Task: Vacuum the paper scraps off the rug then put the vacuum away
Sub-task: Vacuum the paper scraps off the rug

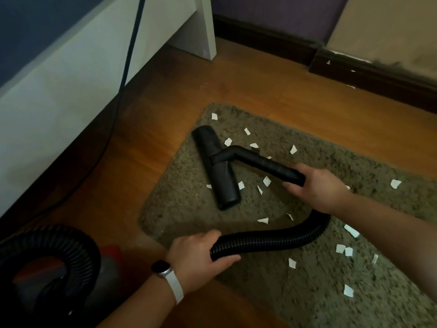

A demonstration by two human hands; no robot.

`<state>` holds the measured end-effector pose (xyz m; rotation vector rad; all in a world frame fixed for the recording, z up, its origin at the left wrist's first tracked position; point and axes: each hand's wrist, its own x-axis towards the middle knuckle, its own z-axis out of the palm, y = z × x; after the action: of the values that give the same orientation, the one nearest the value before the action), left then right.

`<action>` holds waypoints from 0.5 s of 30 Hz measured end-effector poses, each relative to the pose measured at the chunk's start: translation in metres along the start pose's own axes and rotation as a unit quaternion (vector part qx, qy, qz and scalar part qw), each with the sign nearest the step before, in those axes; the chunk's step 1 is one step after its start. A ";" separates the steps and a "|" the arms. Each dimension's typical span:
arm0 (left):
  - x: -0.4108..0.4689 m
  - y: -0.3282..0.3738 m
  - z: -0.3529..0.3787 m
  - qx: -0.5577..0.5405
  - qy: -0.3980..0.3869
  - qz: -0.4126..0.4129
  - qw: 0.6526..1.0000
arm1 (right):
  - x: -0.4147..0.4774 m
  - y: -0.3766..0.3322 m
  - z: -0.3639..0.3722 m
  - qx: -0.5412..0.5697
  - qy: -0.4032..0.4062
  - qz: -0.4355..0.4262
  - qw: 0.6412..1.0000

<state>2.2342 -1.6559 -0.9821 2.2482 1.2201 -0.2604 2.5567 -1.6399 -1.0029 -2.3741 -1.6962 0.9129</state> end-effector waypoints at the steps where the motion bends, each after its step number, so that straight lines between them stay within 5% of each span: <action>1: 0.000 0.002 0.000 0.004 -0.002 0.001 1.000 | -0.003 0.005 0.001 0.006 -0.003 0.006 1.000; 8: 0.007 0.011 -0.001 0.039 -0.008 0.039 0.998 | -0.028 0.031 0.002 0.068 0.009 0.022 0.997; 15: 0.016 -0.005 -0.017 0.019 0.104 0.030 0.994 | 0.014 -0.014 -0.032 0.094 0.068 -0.004 0.993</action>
<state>2.2377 -1.6329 -0.9773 2.3876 1.2592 -0.0262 2.5640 -1.6136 -0.9774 -2.2496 -1.4994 0.8465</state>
